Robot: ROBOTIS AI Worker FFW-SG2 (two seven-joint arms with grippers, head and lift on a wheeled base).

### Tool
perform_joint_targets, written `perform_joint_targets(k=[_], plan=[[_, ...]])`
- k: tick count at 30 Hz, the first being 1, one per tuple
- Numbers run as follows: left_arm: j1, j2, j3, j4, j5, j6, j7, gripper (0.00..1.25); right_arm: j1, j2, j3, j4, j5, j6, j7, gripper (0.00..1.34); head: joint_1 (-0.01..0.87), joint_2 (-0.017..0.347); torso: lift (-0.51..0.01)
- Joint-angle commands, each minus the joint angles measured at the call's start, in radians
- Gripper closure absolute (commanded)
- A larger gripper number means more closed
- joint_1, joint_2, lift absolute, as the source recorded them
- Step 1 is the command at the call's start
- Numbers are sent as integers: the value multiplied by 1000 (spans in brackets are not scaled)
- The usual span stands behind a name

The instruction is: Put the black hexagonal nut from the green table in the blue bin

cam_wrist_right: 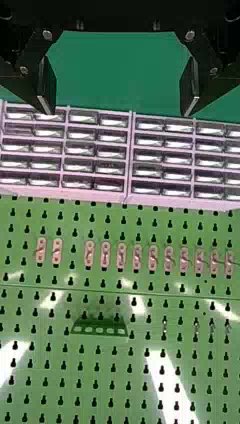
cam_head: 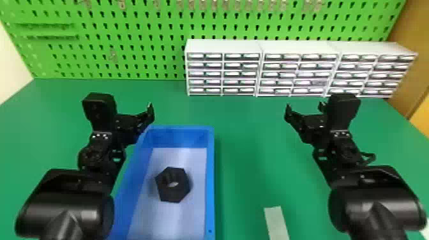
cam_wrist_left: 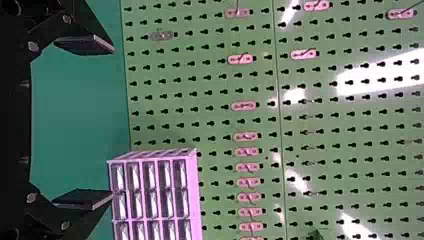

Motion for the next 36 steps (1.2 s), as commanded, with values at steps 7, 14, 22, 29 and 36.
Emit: perform_joint_targets(k=[7,14,22,29,36], plan=[[5,-1,-2,-2,8,8,0,246,9,-1,-1,1,-5,2,0,331,686,51,-96],[14,1,2,-6,12,12,0,248,13,4,1,1,-6,7,0,331,686,51,-96],[14,-1,1,-6,13,13,0,248,15,5,2,1,-6,7,0,331,686,51,-96],[13,-1,2,-11,13,13,0,248,15,9,5,1,-6,7,0,331,686,51,-96],[10,1,2,-11,13,13,0,248,10,7,13,1,-2,7,0,331,686,51,-96]])
